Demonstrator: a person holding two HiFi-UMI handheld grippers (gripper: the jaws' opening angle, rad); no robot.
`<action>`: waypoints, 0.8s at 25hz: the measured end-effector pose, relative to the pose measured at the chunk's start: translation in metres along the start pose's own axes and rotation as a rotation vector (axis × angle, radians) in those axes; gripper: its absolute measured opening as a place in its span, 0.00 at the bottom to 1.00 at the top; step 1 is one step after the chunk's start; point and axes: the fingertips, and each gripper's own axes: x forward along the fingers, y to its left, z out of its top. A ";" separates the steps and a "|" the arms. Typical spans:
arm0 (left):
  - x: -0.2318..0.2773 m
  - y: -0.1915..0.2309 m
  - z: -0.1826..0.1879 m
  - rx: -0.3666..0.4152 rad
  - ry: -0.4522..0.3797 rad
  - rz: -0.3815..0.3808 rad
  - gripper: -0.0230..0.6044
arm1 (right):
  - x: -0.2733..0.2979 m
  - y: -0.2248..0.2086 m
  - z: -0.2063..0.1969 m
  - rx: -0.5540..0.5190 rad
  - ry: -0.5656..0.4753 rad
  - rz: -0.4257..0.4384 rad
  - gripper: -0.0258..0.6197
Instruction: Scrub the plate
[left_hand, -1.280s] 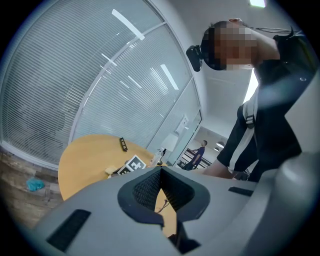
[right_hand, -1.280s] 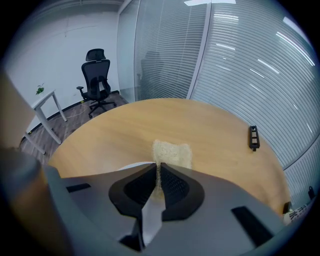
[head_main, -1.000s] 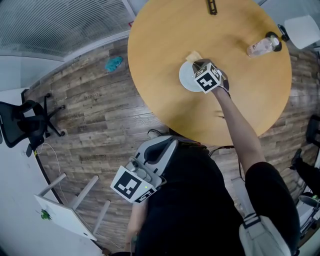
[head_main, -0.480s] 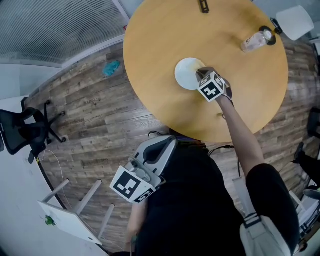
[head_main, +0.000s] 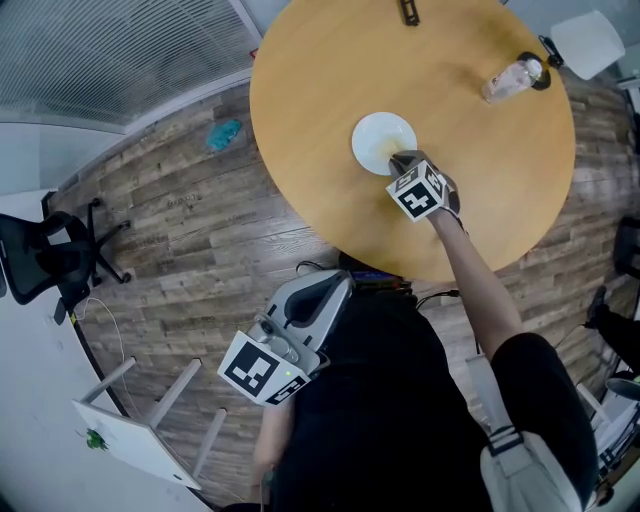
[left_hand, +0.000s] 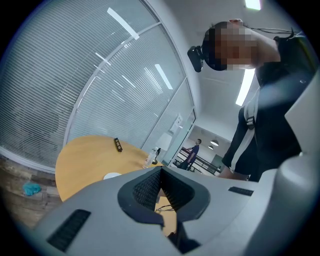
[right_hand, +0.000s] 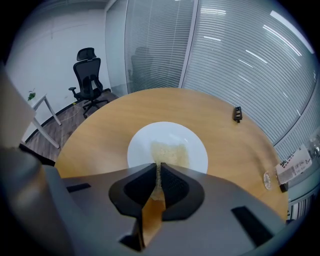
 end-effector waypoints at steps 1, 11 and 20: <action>-0.002 0.000 0.000 -0.001 -0.003 0.003 0.05 | 0.000 0.005 0.001 -0.007 0.000 0.002 0.08; -0.023 0.001 -0.004 -0.012 -0.024 0.033 0.05 | 0.009 0.042 0.026 -0.081 -0.013 0.040 0.08; -0.050 0.003 -0.011 -0.028 -0.037 0.033 0.05 | 0.003 0.050 0.026 -0.044 -0.014 0.025 0.08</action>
